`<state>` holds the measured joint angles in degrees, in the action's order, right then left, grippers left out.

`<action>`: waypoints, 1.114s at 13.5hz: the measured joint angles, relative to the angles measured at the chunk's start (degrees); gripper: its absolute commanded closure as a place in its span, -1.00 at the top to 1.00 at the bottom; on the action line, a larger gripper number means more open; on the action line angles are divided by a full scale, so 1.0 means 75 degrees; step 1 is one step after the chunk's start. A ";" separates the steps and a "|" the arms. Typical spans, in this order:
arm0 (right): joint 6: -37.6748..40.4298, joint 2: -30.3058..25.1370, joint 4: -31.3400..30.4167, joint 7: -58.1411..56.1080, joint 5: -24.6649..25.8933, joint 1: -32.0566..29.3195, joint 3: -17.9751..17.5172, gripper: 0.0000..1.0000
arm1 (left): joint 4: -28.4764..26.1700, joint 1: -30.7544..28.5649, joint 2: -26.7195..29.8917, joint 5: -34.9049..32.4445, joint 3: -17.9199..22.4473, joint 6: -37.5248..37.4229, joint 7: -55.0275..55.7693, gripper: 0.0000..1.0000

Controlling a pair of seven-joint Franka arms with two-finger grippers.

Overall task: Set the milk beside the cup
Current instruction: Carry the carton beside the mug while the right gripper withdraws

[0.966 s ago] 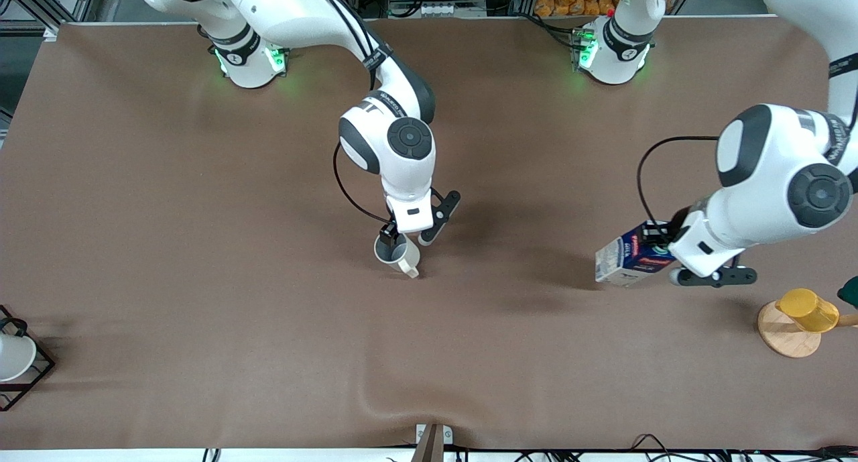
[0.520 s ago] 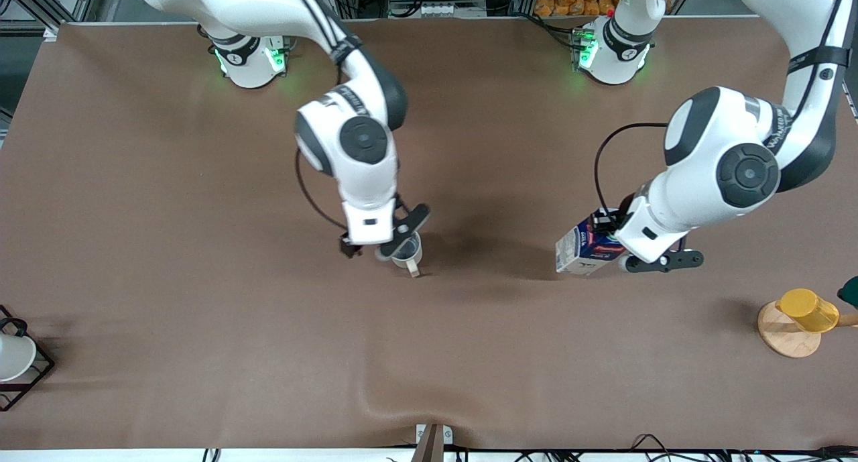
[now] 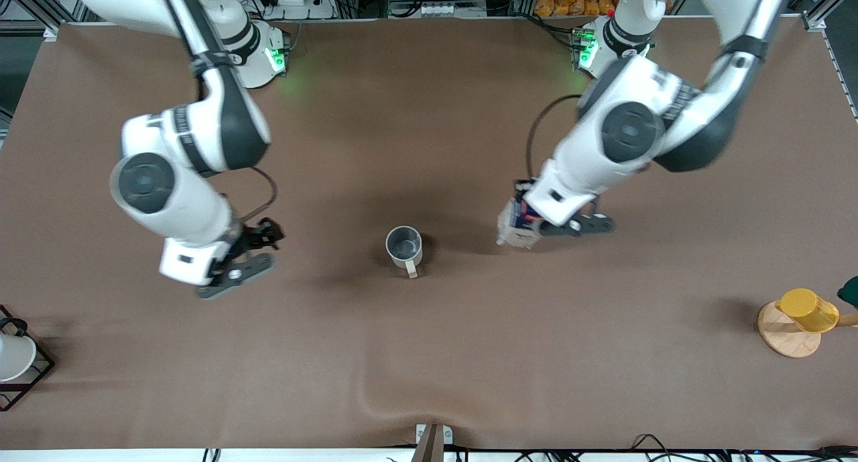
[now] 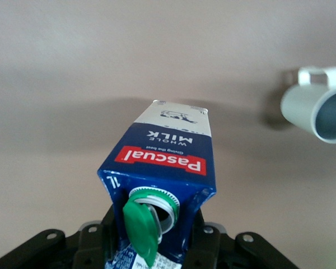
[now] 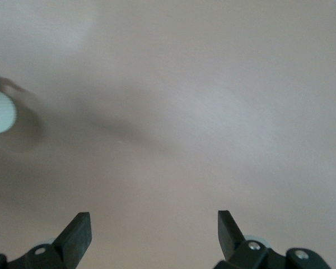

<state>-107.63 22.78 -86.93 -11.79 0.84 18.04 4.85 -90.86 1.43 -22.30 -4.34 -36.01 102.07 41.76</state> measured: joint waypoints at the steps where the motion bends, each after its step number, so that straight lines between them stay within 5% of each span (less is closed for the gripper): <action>1: 0.0232 -0.0121 0.0000 0.0000 -0.0005 -0.0245 0.0000 1.00 | -0.0012 0.0335 -0.0063 0.0000 -0.0003 0.0003 0.0421 0.01; 11: 0.2181 -0.1499 -0.0035 0.0109 -0.0588 -0.2141 0.0005 1.00 | 0.0752 0.2668 -0.1700 -0.0809 0.0088 0.1040 0.4256 0.01; 15: 0.2696 -0.1875 -0.0102 0.0107 -0.0656 -0.2773 0.0011 1.00 | 0.1112 0.3613 -0.1858 -0.0850 0.0935 0.1041 0.4361 0.02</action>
<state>-87.41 8.71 -87.70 -10.99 -4.08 -2.75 4.93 -82.52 28.52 -36.24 -10.72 -29.00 109.88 74.47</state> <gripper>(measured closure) 0.000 0.493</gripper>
